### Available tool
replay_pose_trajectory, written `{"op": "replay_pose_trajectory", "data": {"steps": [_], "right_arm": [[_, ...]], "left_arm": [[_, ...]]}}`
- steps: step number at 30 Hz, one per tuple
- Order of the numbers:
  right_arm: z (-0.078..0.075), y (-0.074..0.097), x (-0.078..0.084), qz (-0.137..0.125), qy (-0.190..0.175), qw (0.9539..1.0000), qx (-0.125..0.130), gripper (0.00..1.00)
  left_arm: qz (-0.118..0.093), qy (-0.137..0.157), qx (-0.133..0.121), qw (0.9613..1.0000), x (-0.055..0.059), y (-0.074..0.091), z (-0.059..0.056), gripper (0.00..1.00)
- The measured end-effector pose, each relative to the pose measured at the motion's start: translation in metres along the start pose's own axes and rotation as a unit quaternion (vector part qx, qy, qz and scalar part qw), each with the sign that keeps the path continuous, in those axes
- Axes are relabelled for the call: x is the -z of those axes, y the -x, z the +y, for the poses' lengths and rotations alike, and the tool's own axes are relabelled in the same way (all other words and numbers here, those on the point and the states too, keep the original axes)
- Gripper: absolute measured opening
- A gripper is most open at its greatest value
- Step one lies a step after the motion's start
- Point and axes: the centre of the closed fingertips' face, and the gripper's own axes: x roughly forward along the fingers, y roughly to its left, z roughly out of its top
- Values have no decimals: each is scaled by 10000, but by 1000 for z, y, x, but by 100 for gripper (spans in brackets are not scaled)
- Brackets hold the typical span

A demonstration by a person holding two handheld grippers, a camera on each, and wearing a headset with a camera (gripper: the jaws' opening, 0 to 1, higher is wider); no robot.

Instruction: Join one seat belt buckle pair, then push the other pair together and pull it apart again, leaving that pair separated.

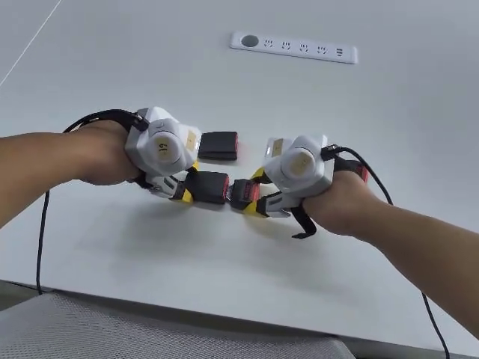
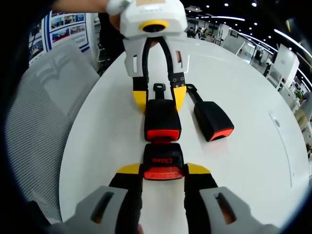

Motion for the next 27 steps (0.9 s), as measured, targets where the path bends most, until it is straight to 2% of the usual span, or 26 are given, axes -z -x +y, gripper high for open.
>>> {"op": "replay_pose_trajectory", "data": {"steps": [8, 9, 12, 18, 21, 23, 24, 26, 27], "right_arm": [[0, 0, -1, 65, -8, 10000, 29, 33], [0, 0, 0, 122, -126, 9998, 42, 33], [0, 0, -2, 157, -21, 9999, 45, 34], [2, 5, -4, 153, -31, 9999, 72, 34], [1, 11, -8, 90, -43, 9999, 91, 33], [-1, 18, -12, 41, -14, 9999, 135, 33], [-3, 22, -15, 18, 8, 9999, 162, 33], [-7, 29, -17, -11, 21, 9998, 201, 33], [-8, 30, -17, -17, 12, 9998, 211, 33]], "left_arm": [[68, 0, -36, 10000, 0, -1, 1, 32], [73, 39, -33, 10000, 0, -1, 2, 32], [98, 59, -27, 9999, 0, -1, 2, 32], [153, 26, -160, 9998, 0, 3, 1, 32], [91, 37, -215, 9997, -3, 9, 3, 32], [-54, 291, -218, 9993, -8, 16, 4, 32], [-147, 298, -240, 9992, -12, 21, 6, 33], [-201, 320, -279, 9989, -15, 27, 9, 34], [-239, 288, -414, 9984, -17, 30, 15, 32]]}}
